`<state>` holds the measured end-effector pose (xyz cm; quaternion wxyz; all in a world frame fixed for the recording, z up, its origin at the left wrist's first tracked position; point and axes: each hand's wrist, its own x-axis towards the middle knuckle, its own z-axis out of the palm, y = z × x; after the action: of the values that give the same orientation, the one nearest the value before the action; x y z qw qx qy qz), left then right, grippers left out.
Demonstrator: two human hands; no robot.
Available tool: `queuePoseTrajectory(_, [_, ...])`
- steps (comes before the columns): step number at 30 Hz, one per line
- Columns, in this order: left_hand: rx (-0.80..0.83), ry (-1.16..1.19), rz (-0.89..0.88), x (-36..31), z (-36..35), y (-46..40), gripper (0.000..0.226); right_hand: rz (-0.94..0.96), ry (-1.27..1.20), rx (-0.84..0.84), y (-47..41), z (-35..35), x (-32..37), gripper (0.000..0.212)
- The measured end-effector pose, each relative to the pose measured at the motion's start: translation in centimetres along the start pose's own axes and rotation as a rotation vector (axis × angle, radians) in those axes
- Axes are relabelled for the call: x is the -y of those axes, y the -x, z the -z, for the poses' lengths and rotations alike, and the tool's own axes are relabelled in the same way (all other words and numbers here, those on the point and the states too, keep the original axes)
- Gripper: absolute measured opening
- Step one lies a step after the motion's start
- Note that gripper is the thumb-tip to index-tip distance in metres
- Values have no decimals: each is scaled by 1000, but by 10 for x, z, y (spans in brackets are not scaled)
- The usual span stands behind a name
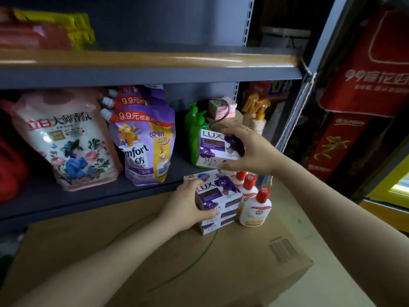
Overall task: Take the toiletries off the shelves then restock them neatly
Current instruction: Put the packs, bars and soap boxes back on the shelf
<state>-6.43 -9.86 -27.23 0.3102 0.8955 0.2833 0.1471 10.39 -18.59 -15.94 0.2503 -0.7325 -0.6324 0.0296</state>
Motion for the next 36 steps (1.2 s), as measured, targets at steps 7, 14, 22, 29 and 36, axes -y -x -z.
queuePoseTrajectory(7, [-179,140,-26,-30,77,14,60,2,-298,-160,-24,16,-5,71])
queuePoseTrajectory(14, [-571,16,-67,-40,181,10,66,75,-531,-366,-63,32,24,48])
queuePoseTrajectory(22, [-545,-203,-129,-53,264,-35,63,137,-518,-503,-110,58,70,51])
queuePoseTrajectory(29, [-524,-241,-119,-54,313,-51,58,112,-502,-568,-152,78,94,41])
queuePoseTrajectory(36, [-401,-465,7,-24,340,-68,67,70,-289,-451,-195,71,114,50])
